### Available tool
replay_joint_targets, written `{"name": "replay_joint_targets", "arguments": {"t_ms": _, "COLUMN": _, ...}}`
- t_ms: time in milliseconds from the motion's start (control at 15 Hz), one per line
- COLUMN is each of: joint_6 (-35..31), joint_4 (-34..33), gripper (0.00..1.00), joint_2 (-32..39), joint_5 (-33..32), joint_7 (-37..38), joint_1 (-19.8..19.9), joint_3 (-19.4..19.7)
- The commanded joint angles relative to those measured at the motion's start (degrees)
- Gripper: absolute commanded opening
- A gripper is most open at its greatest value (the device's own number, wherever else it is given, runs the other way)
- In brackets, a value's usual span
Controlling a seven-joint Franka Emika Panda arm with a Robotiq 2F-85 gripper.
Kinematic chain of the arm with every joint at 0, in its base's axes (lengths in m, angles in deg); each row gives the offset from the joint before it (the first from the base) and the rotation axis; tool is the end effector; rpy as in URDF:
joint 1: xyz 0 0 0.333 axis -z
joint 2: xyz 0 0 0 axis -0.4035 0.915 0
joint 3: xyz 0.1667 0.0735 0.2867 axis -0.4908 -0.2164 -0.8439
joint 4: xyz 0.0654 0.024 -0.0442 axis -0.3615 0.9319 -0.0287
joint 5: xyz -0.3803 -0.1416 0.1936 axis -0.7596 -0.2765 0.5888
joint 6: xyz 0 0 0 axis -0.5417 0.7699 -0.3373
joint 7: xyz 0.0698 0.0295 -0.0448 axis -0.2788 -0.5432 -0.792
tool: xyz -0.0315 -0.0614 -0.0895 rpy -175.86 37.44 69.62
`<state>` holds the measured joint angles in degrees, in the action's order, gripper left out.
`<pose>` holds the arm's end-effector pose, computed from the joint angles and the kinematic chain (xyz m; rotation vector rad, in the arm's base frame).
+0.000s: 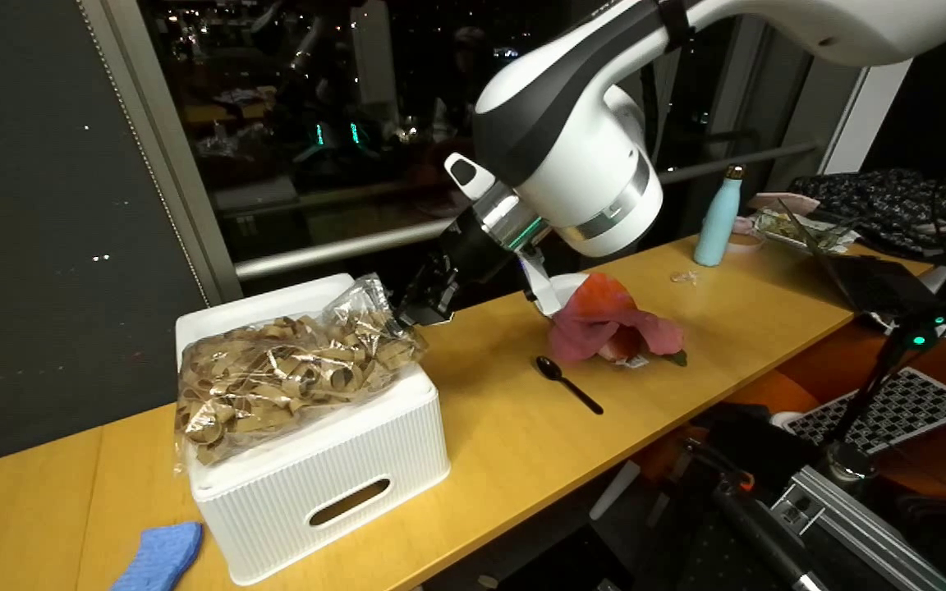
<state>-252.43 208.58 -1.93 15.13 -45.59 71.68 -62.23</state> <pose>0.6478 0.0675 0.2776 -2.3942 -1.0957 -0.9876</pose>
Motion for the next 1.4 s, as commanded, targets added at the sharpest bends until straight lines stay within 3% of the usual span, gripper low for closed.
{"name": "replay_joint_targets", "arguments": {"t_ms": 0, "joint_6": -2.2, "joint_4": -5.1, "gripper": 0.01, "joint_2": 6.5, "joint_5": -4.6, "joint_7": -0.9, "joint_1": -4.7, "joint_3": 3.4}}
{"name": "replay_joint_targets", "arguments": {"t_ms": 533, "joint_6": -3.4, "joint_4": -4.7, "gripper": 0.03, "joint_2": 6.5, "joint_5": -6.9, "joint_7": -0.7, "joint_1": -3.7, "joint_3": 1.1}}
{"name": "replay_joint_targets", "arguments": {"t_ms": 600, "joint_6": -3.6, "joint_4": -4.6, "gripper": 0.28, "joint_2": 6.4, "joint_5": -7.1, "joint_7": -0.4, "joint_1": -3.7, "joint_3": 1.0}}
{"name": "replay_joint_targets", "arguments": {"t_ms": 667, "joint_6": -3.7, "joint_4": -4.6, "gripper": 0.29, "joint_2": 6.4, "joint_5": -7.2, "joint_7": -0.2, "joint_1": -3.6, "joint_3": 0.9}}
{"name": "replay_joint_targets", "arguments": {"t_ms": 800, "joint_6": -3.8, "joint_4": -4.2, "gripper": 0.39, "joint_2": 6.0, "joint_5": -7.3, "joint_7": 0.0, "joint_1": -3.4, "joint_3": 0.9}}
{"name": "replay_joint_targets", "arguments": {"t_ms": 1133, "joint_6": -5.0, "joint_4": -2.7, "gripper": 0.75, "joint_2": 5.0, "joint_5": -7.4, "joint_7": -0.1, "joint_1": -1.5, "joint_3": -0.5}}
{"name": "replay_joint_targets", "arguments": {"t_ms": 1200, "joint_6": -5.2, "joint_4": -2.3, "gripper": 0.68, "joint_2": 4.7, "joint_5": -7.4, "joint_7": 0.1, "joint_1": -1.0, "joint_3": -1.0}}
{"name": "replay_joint_targets", "arguments": {"t_ms": 1333, "joint_6": -5.9, "joint_4": -1.4, "gripper": 0.76, "joint_2": 4.4, "joint_5": -7.7, "joint_7": 0.3, "joint_1": 0.3, "joint_3": -2.0}}
